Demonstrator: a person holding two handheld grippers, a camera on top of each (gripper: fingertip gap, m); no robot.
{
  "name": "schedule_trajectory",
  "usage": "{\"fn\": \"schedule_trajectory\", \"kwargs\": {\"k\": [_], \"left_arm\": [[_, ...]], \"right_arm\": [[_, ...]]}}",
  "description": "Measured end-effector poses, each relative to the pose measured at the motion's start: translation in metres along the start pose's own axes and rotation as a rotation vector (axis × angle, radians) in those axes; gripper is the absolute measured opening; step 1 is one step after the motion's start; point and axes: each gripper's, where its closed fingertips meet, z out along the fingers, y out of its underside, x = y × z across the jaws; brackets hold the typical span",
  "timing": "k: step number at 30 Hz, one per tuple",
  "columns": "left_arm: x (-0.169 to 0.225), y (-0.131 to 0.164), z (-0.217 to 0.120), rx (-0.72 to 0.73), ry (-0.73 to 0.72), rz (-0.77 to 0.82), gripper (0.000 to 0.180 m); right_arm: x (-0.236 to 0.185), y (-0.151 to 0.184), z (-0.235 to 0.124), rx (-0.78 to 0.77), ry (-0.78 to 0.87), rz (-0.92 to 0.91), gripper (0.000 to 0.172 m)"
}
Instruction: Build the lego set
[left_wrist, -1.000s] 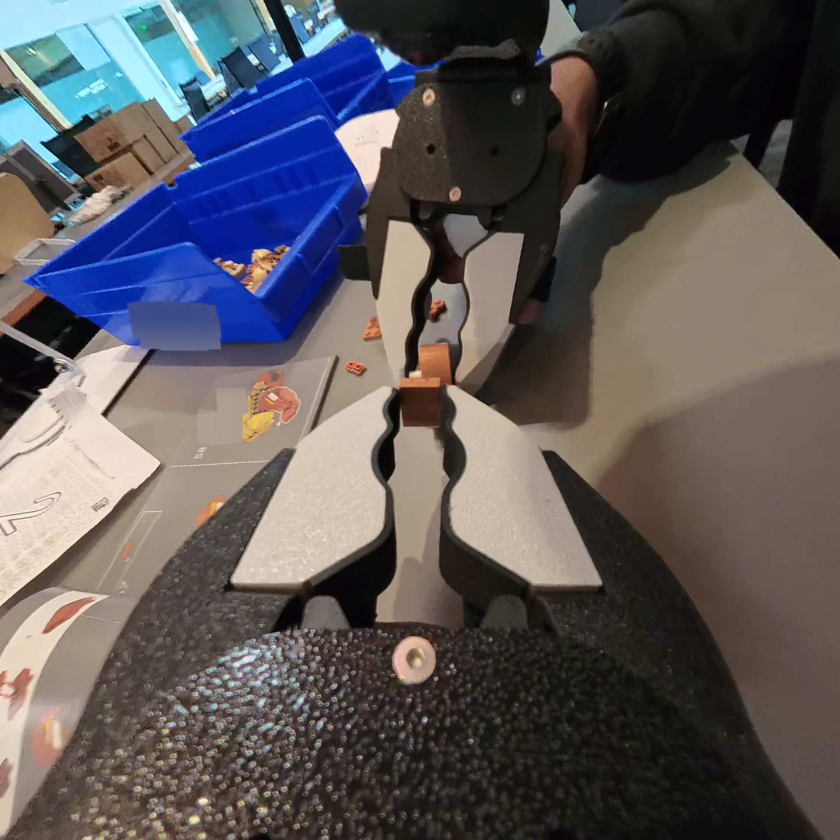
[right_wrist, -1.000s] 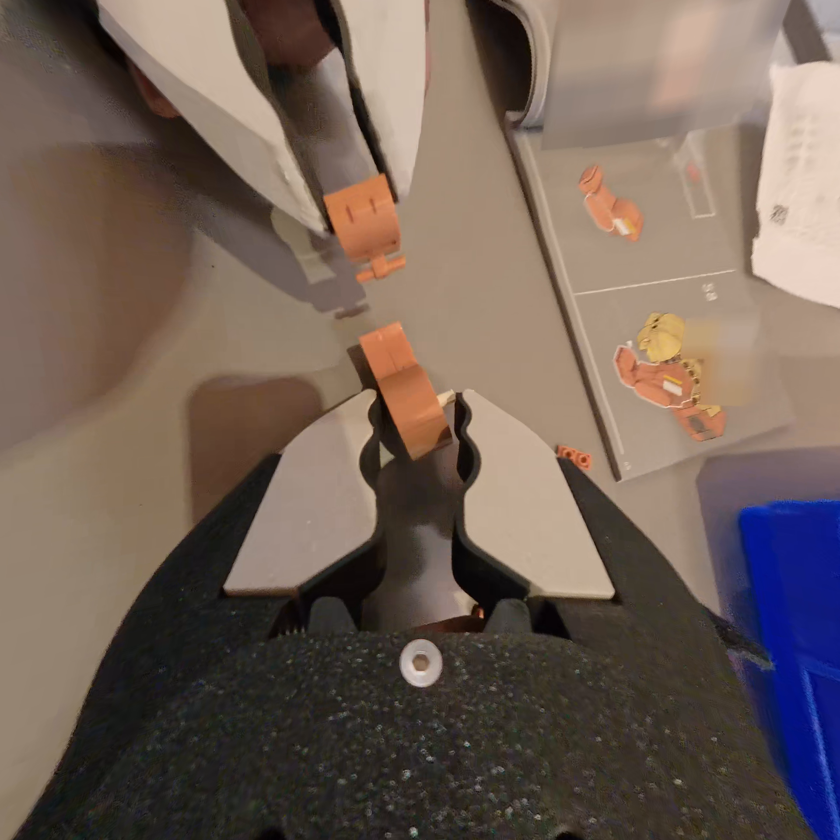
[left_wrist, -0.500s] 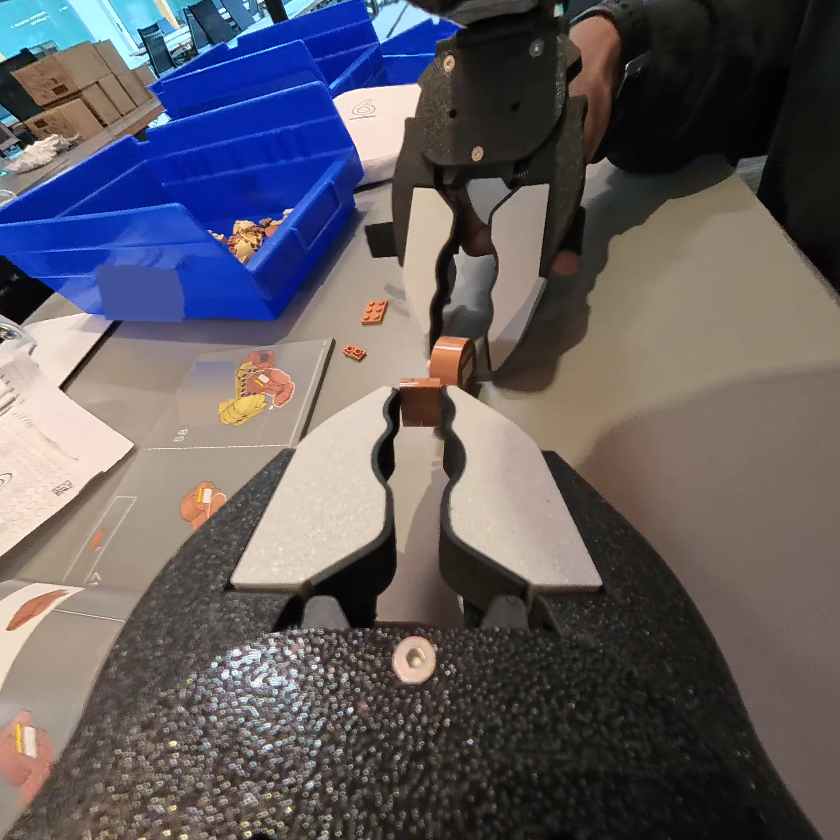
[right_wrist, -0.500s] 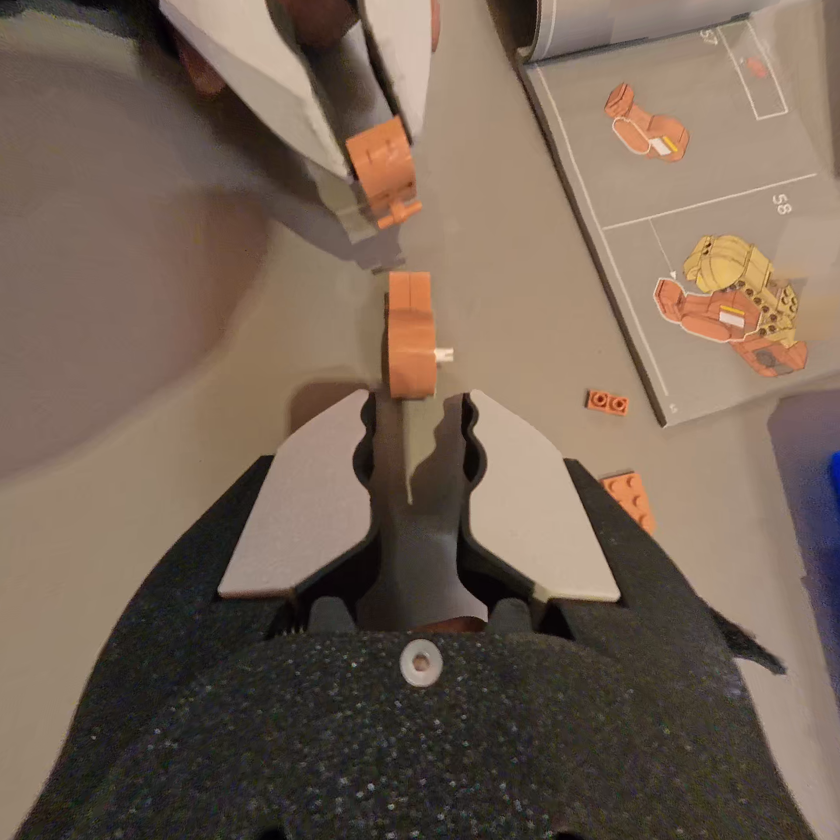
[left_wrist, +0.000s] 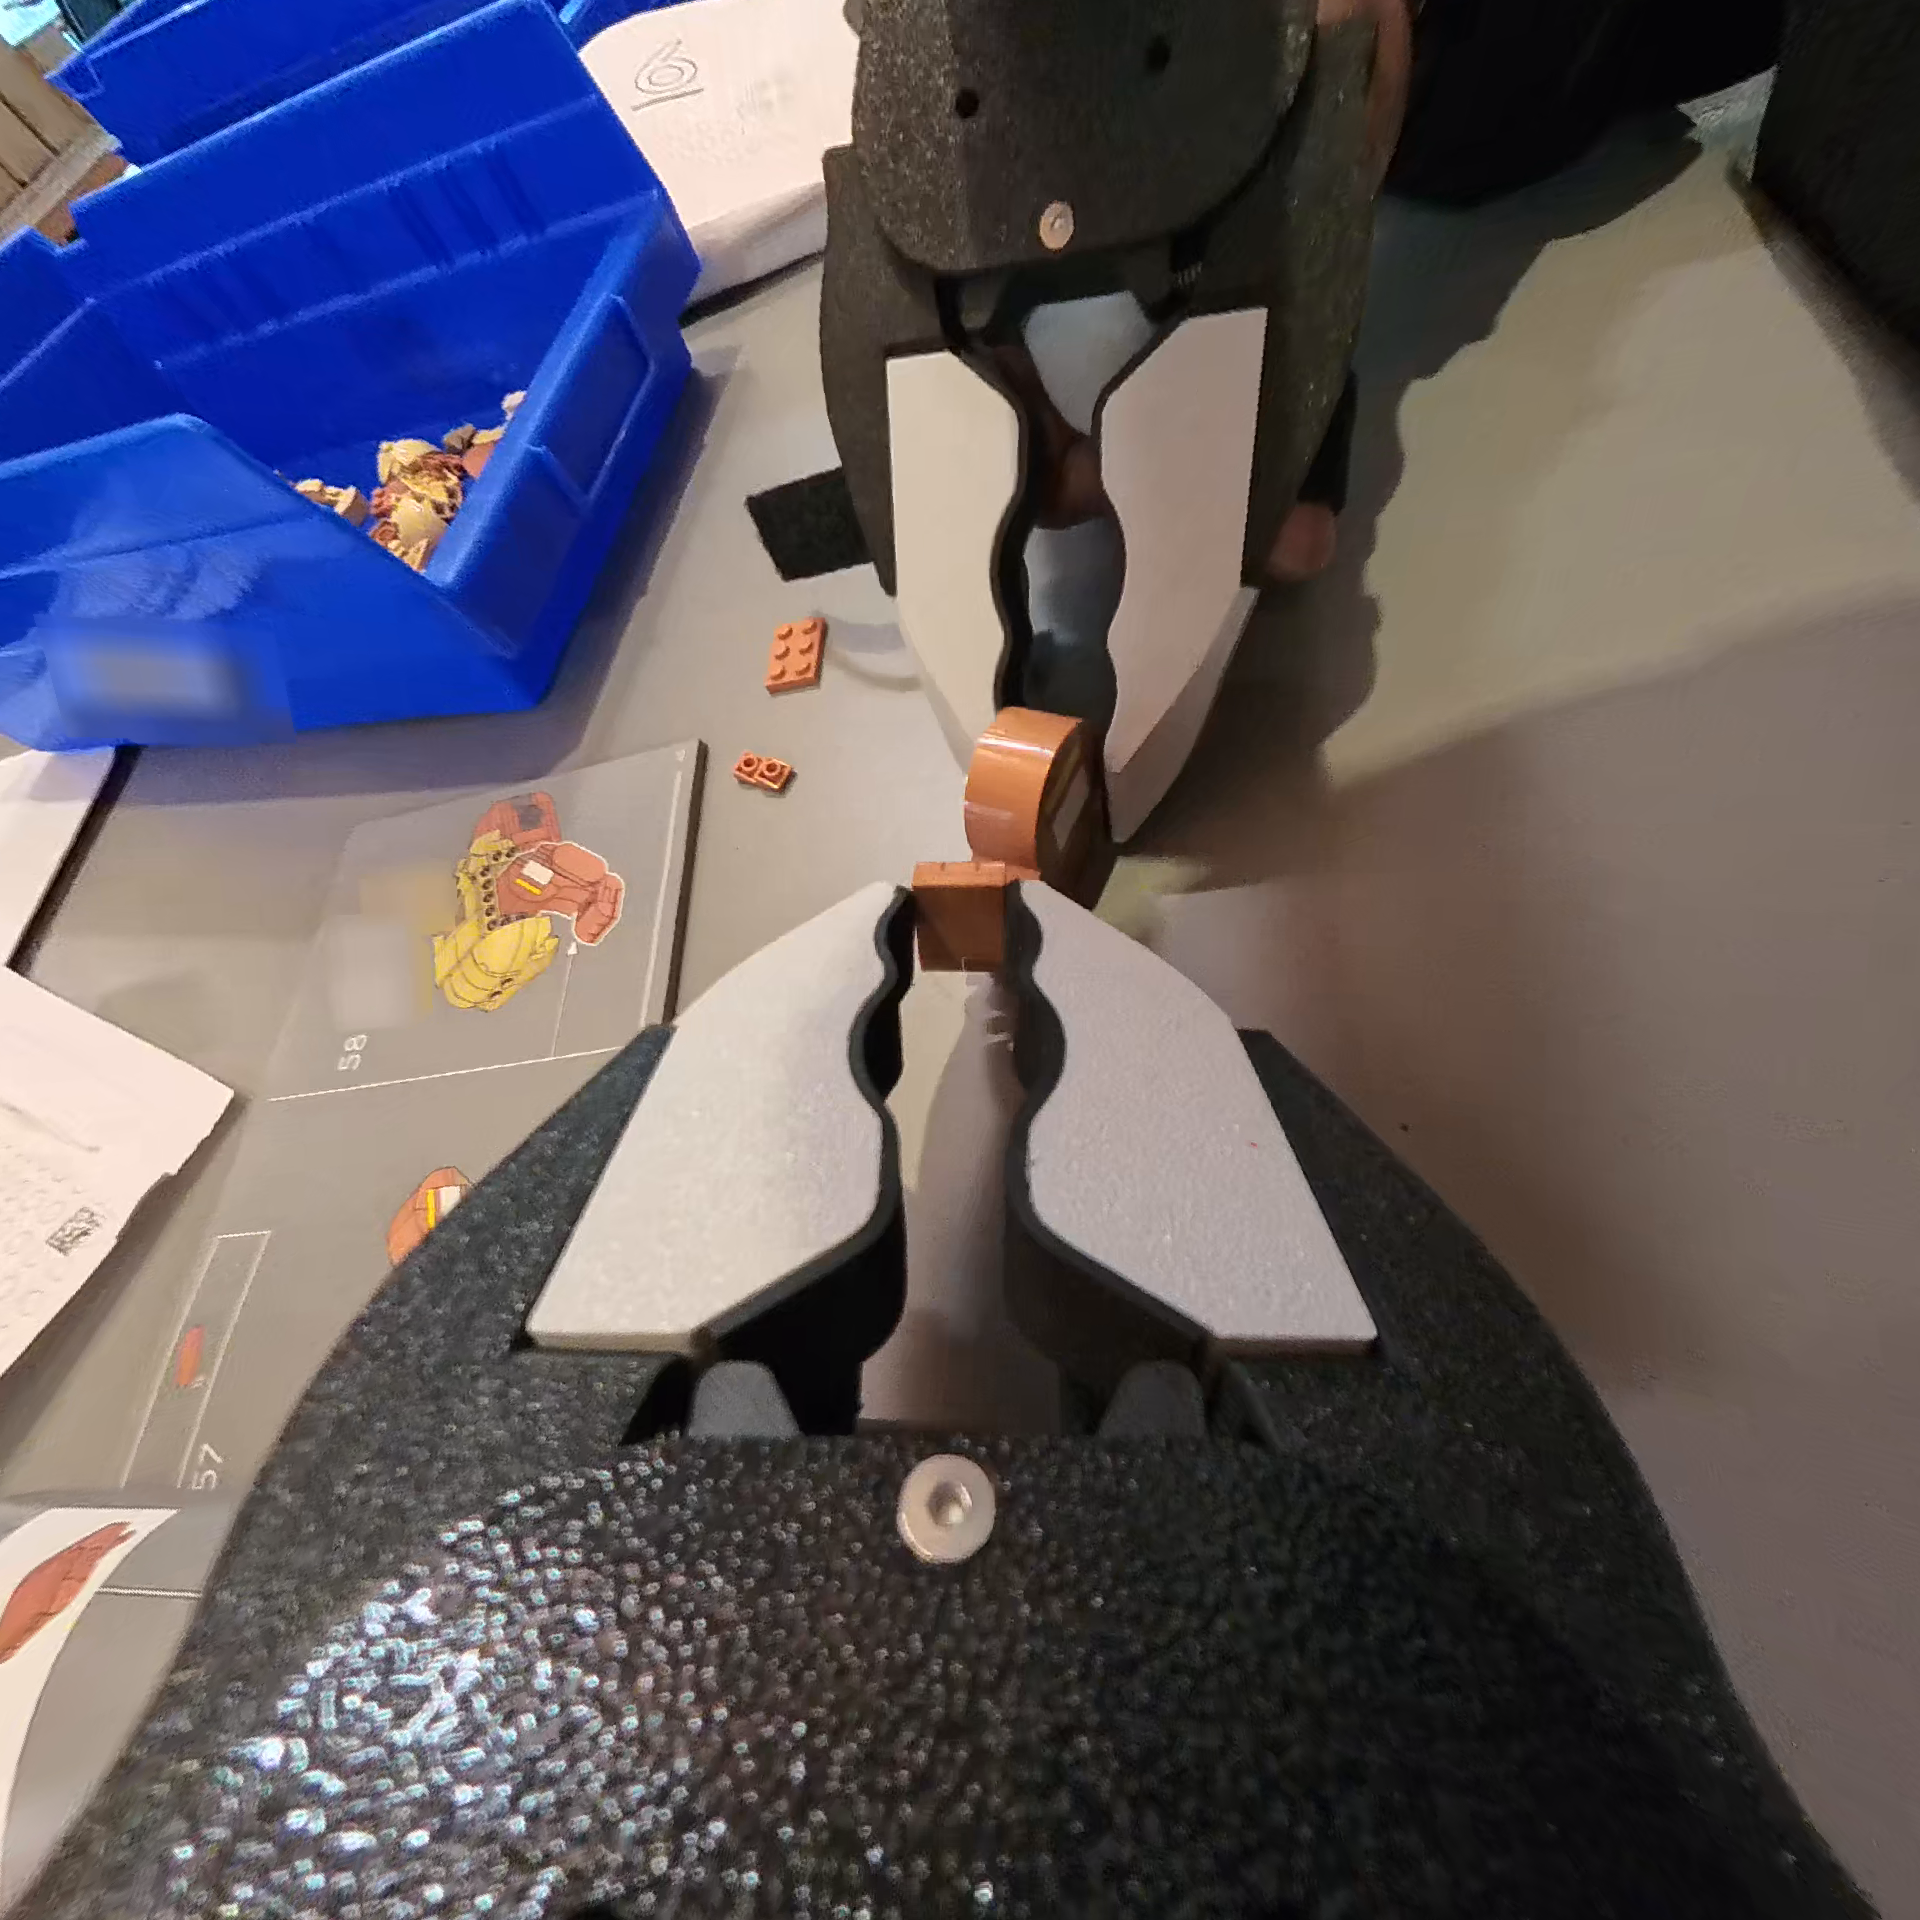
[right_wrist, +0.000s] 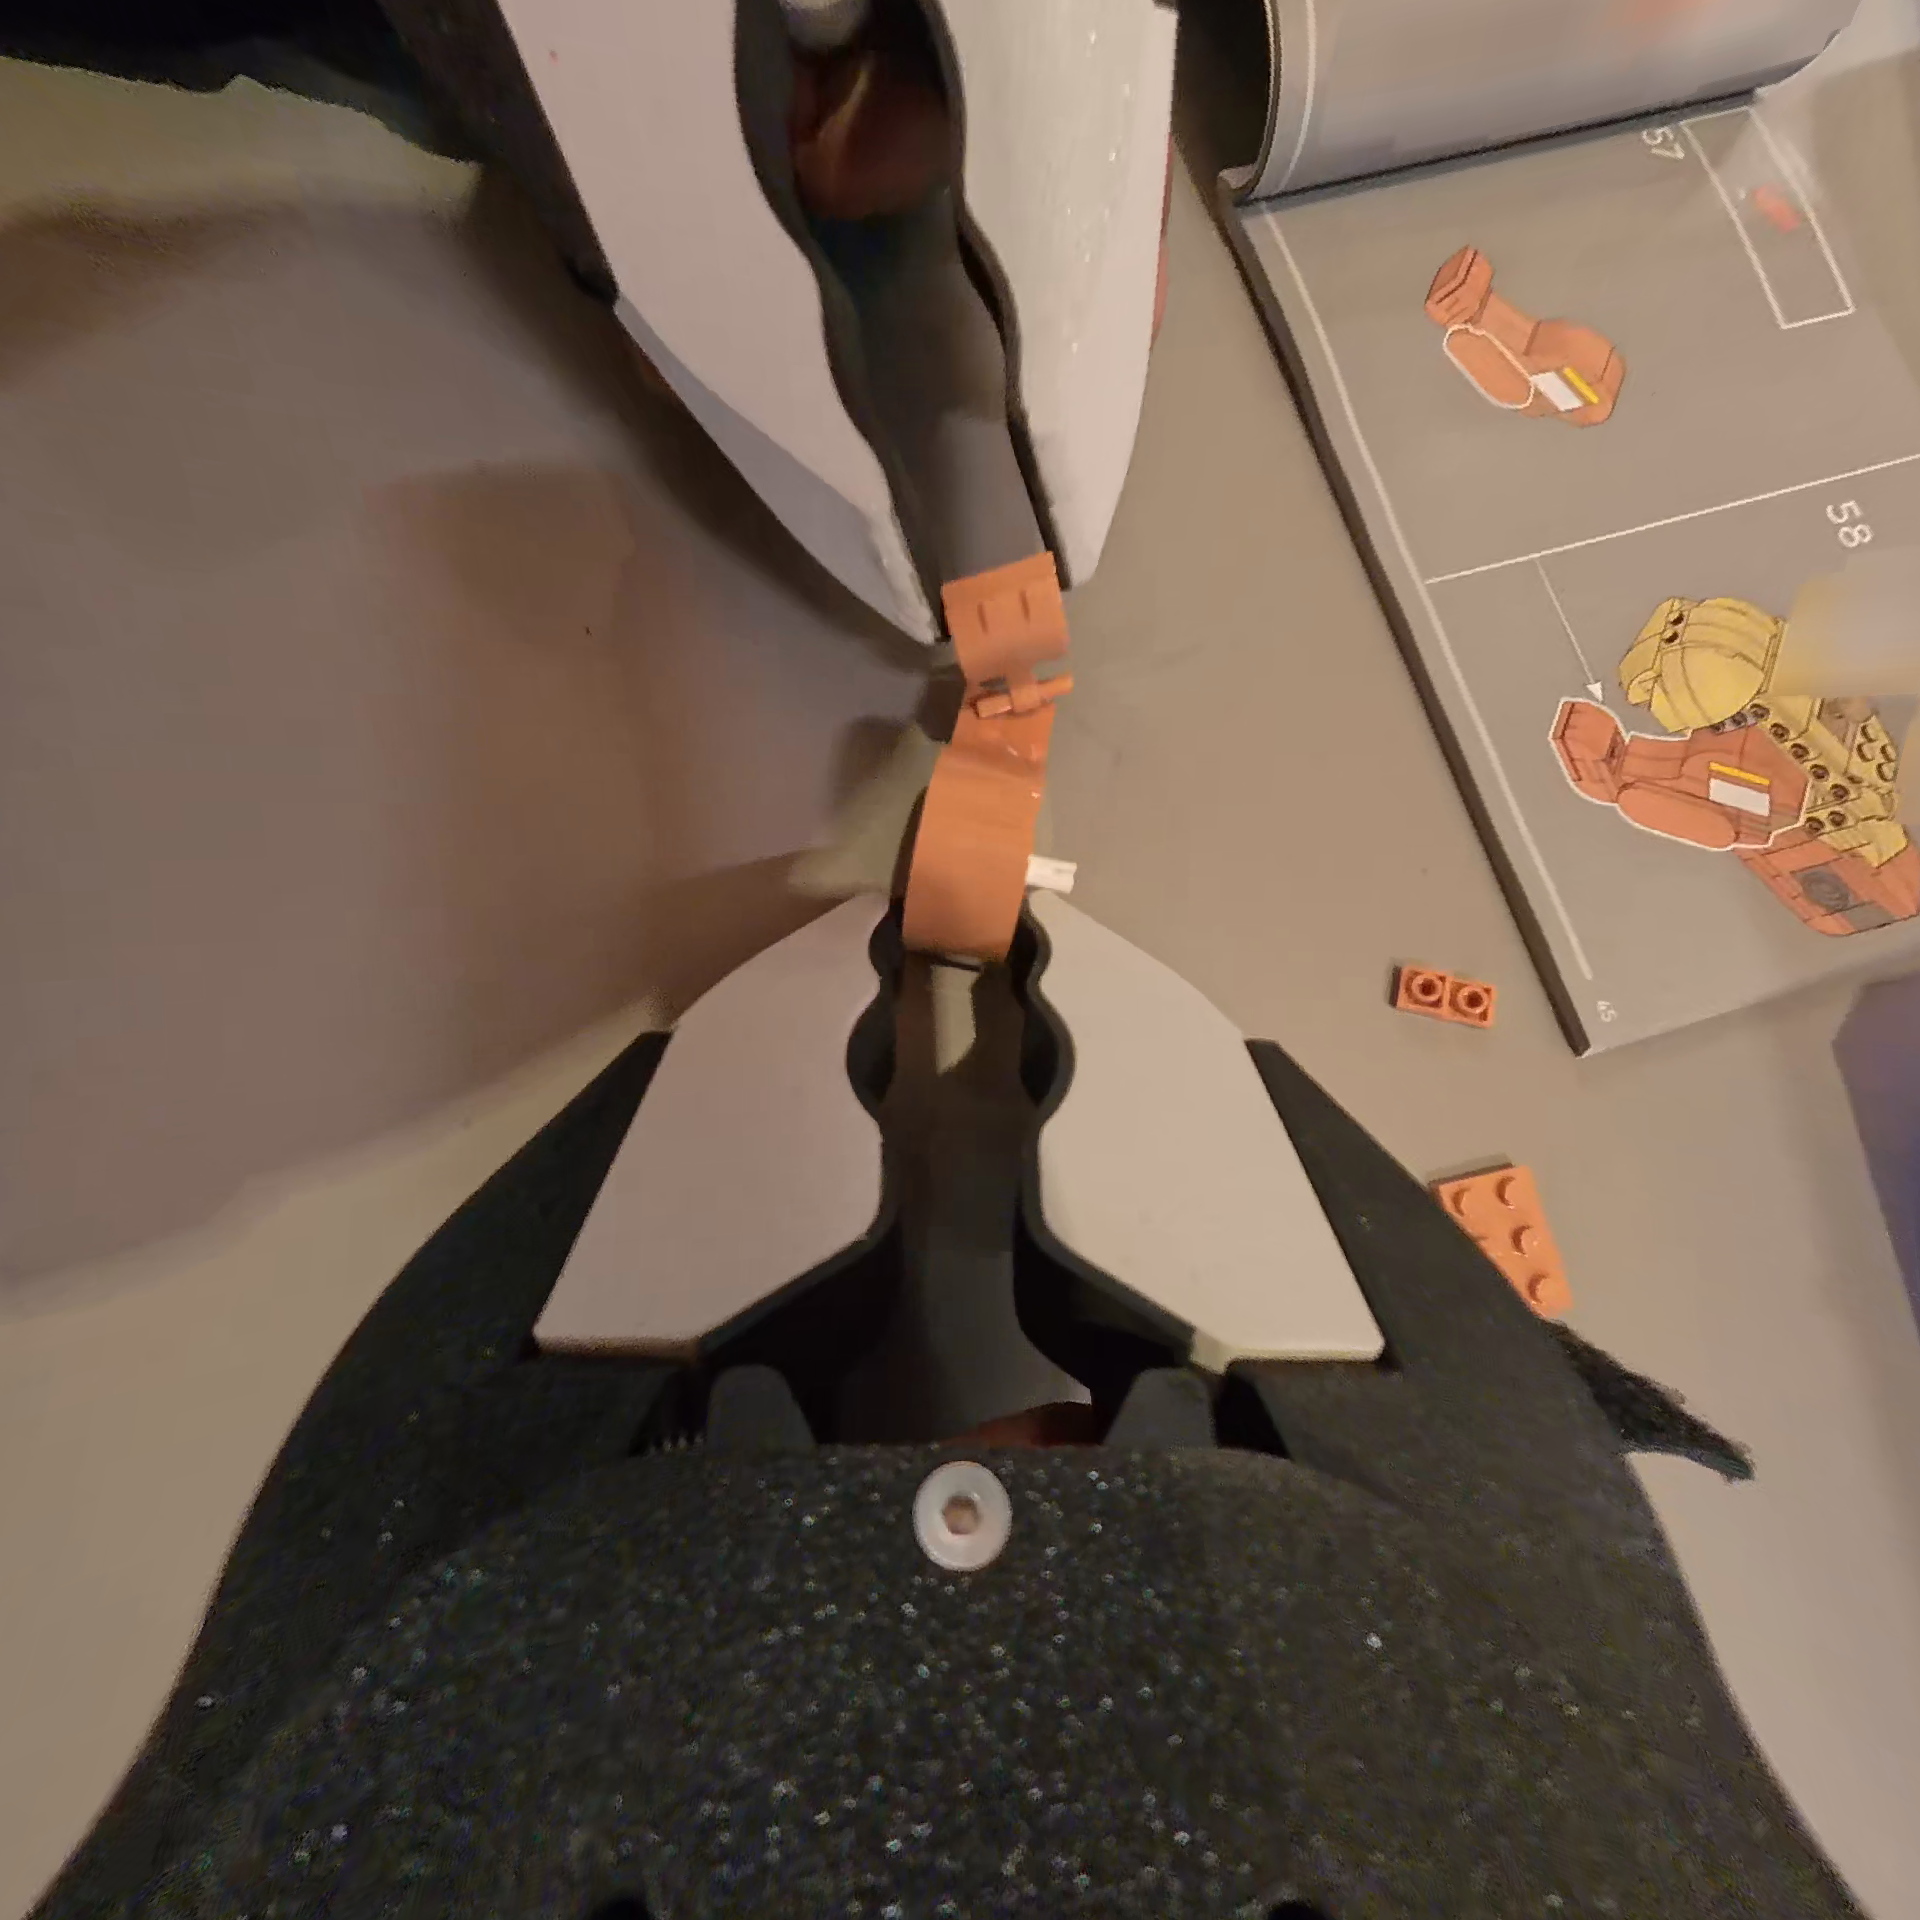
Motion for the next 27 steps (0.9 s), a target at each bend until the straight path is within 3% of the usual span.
{"fn": "schedule_trajectory", "kwargs": {"k": [22,27], "left_arm": [[0.003,0.006,-0.005,-0.028,-0.008,-0.027,0.016],[0.01,0.022,-0.005,-0.126,-0.015,0.073,0.017]], "right_arm": [[0.002,-0.014,0.006,0.046,0.01,0.009,0.018],[-0.003,-0.019,0.008,0.064,-0.011,0.002,0.018]]}}
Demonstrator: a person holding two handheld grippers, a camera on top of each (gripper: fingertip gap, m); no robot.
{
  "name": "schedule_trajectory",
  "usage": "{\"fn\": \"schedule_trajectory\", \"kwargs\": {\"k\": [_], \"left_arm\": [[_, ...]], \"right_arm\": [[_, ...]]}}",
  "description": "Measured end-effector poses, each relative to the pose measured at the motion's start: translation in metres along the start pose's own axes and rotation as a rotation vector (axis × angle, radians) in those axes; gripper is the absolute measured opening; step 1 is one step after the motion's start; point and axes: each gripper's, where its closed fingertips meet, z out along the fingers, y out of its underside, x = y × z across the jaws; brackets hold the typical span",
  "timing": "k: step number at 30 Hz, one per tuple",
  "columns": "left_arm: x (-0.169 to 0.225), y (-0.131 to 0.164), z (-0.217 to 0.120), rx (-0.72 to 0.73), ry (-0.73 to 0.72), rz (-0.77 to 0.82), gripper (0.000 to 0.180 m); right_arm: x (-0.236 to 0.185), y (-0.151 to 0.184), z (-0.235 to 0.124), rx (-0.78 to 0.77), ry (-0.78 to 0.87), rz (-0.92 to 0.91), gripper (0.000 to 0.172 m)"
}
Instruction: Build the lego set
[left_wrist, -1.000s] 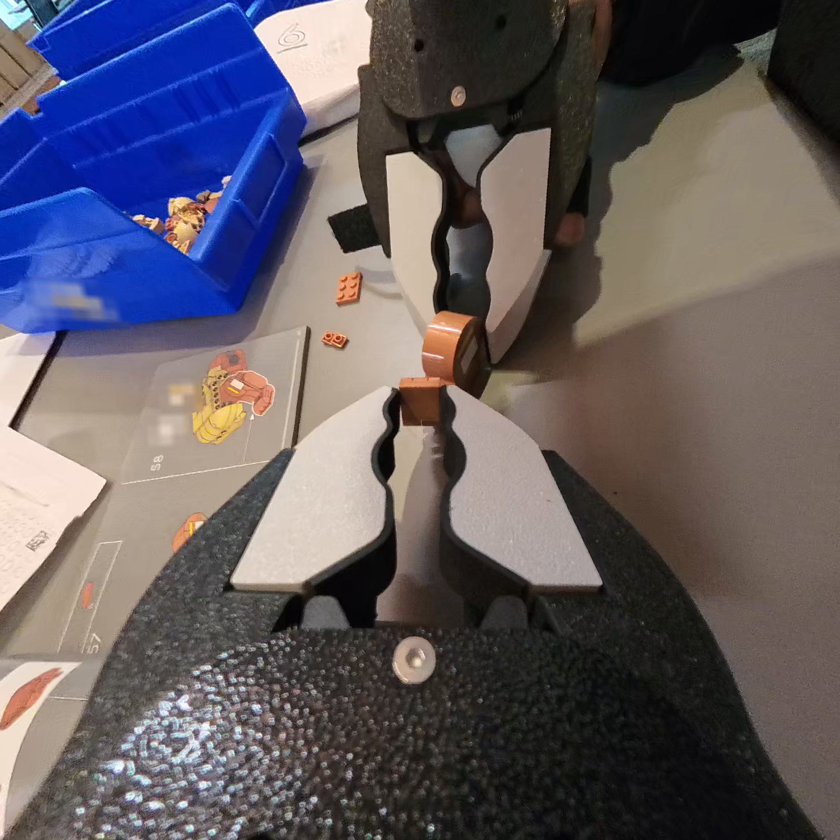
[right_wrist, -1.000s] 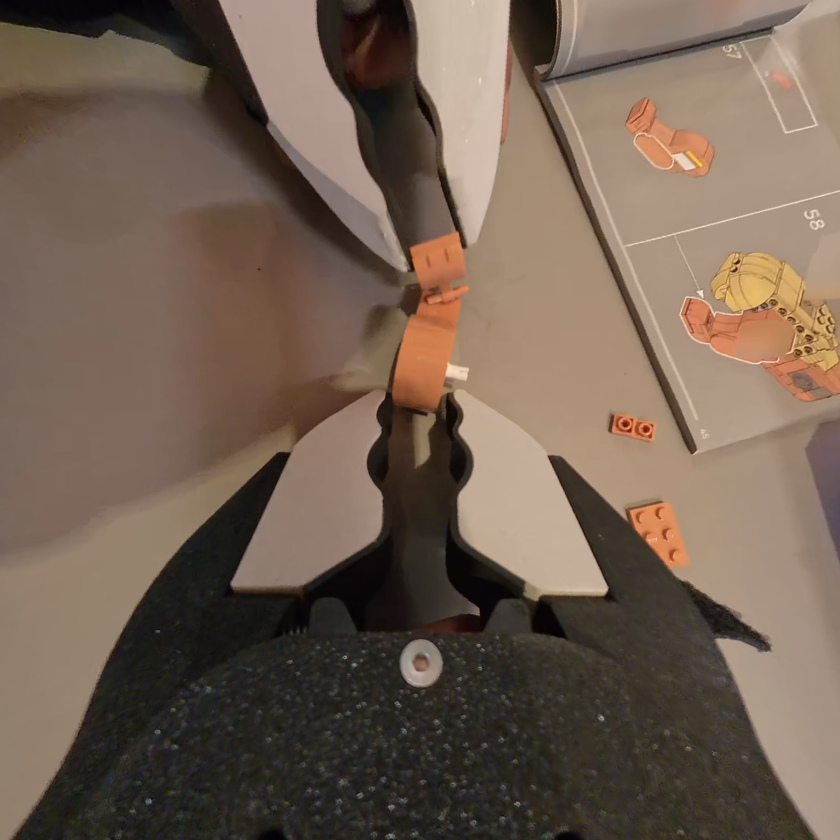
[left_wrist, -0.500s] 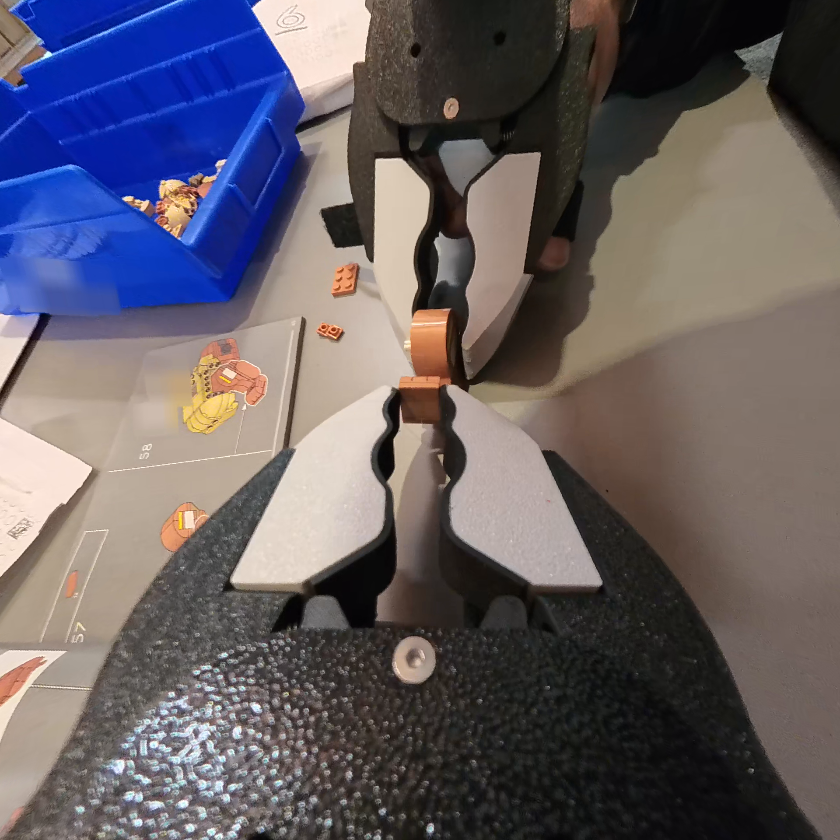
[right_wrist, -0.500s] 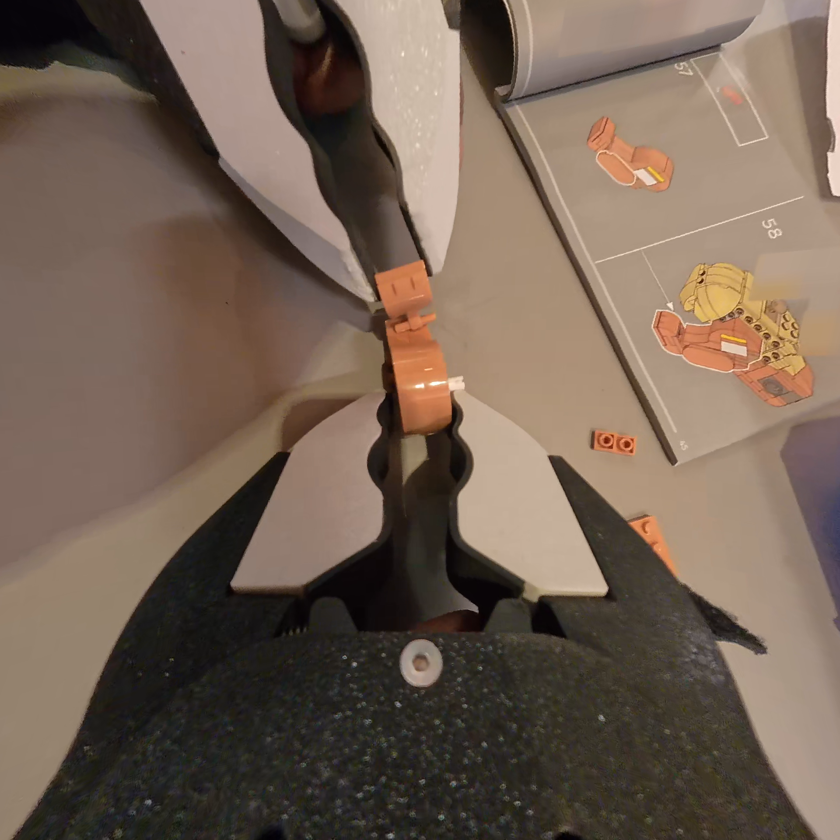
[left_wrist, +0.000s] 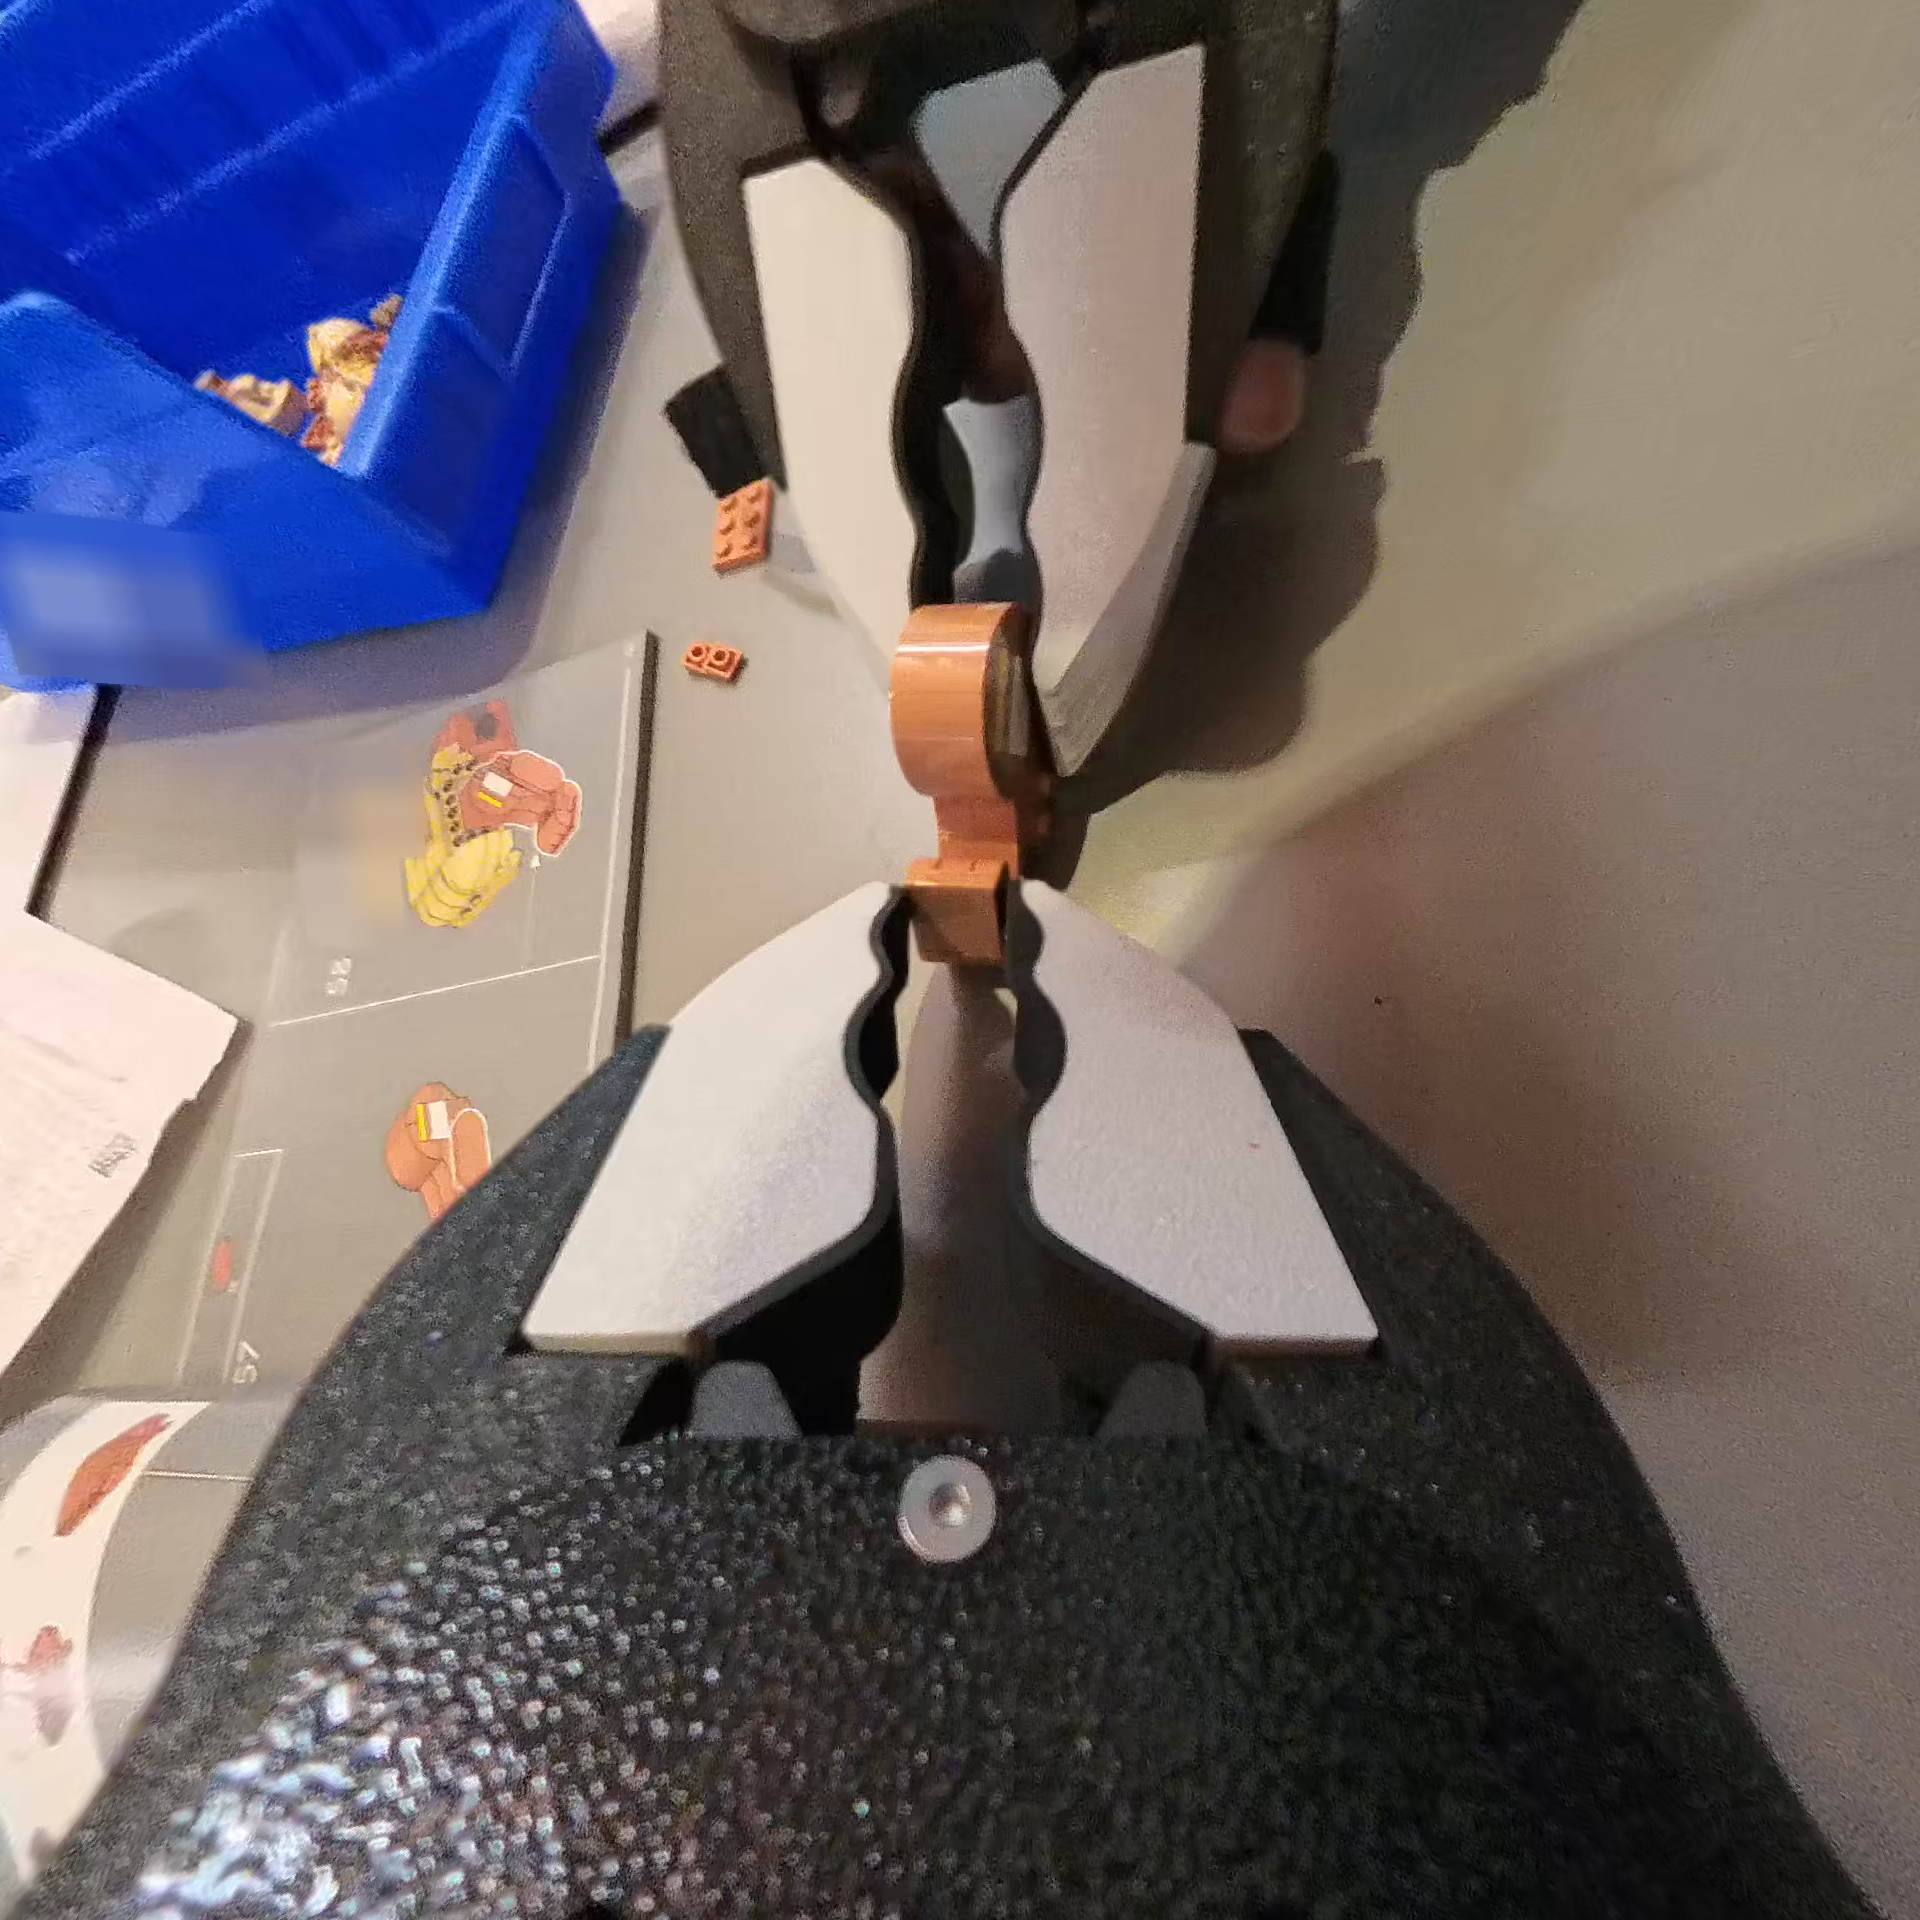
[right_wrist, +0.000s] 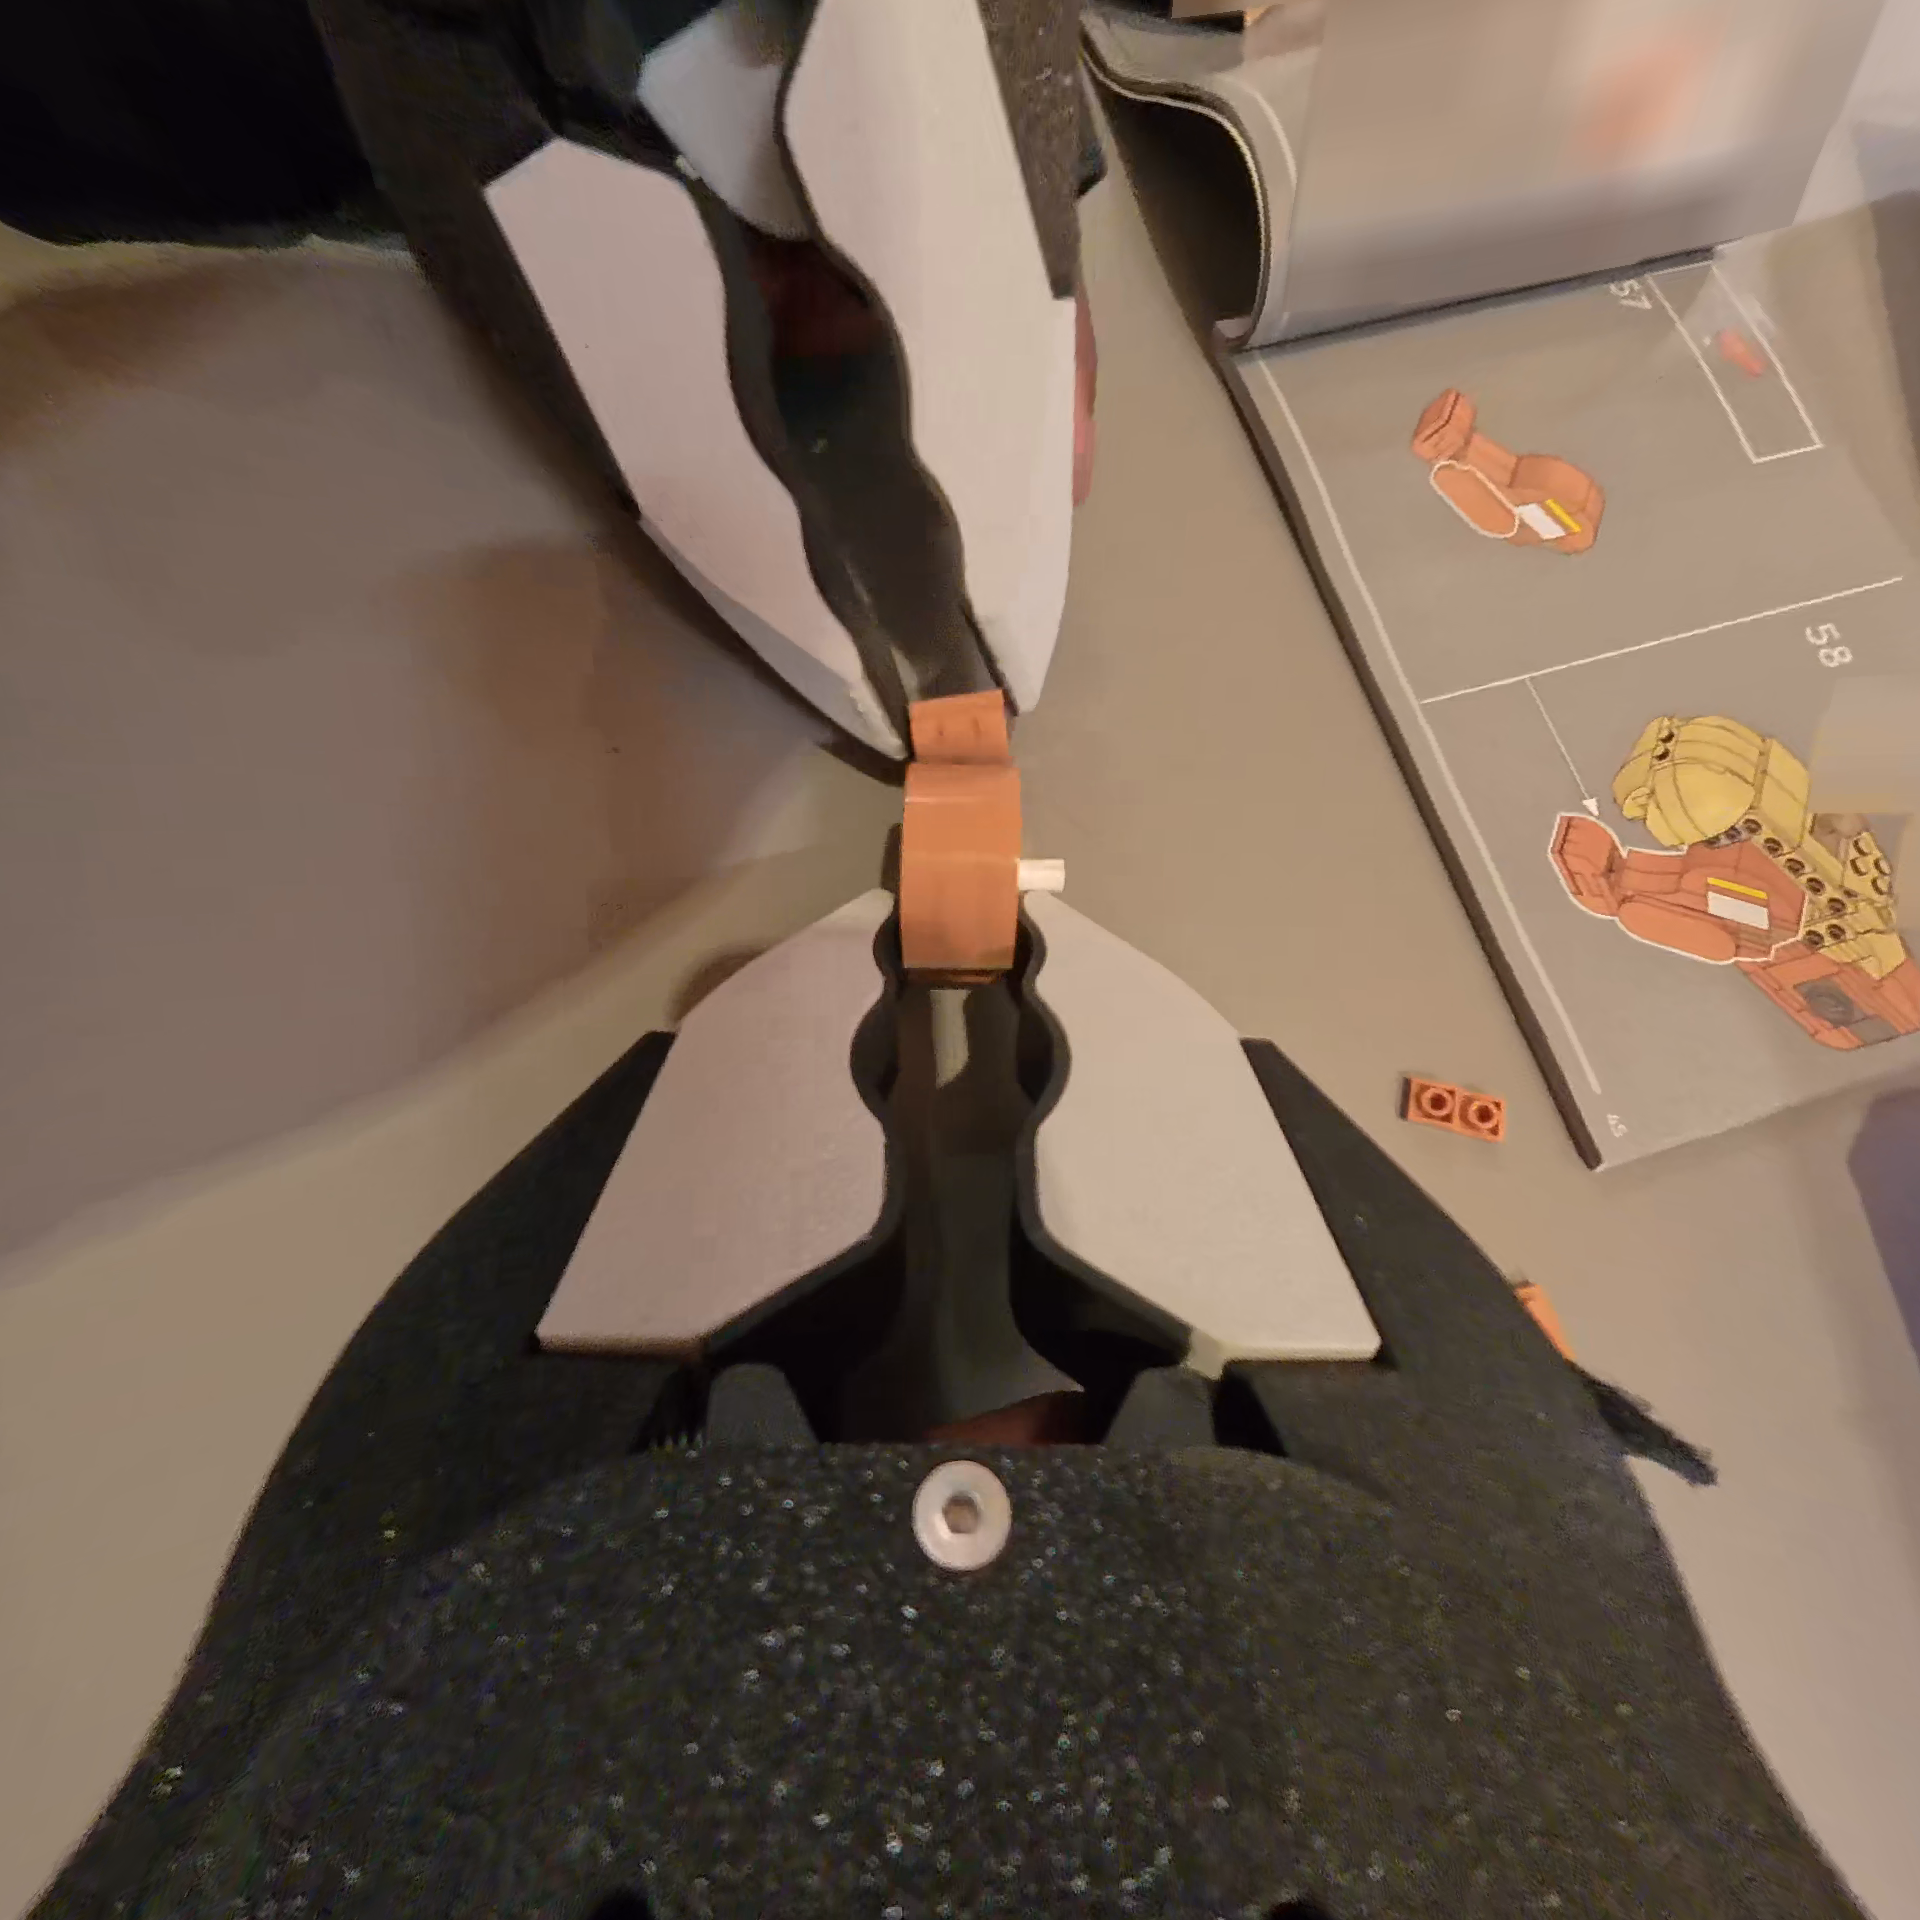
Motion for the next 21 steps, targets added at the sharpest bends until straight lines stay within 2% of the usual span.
{"fn": "schedule_trajectory", "kwargs": {"k": [10,13,16,21], "left_arm": [[-0.003,0.002,-0.002,-0.001,-0.018,-0.016,0.017],[-0.009,-0.003,-0.006,0.042,-0.034,-0.061,0.017],[-0.018,-0.017,-0.019,0.173,-0.034,-0.177,0.016],[-0.038,-0.055,-0.049,0.544,0.016,-0.501,0.016]], "right_arm": [[0.001,-0.004,0.002,0.021,0.026,-0.033,0.017],[0.003,-0.011,-0.003,0.084,0.02,-0.029,0.017],[0.007,-0.024,-0.015,0.215,-0.014,0.015,0.017],[0.012,-0.056,-0.052,0.556,-0.177,0.178,0.017]]}}
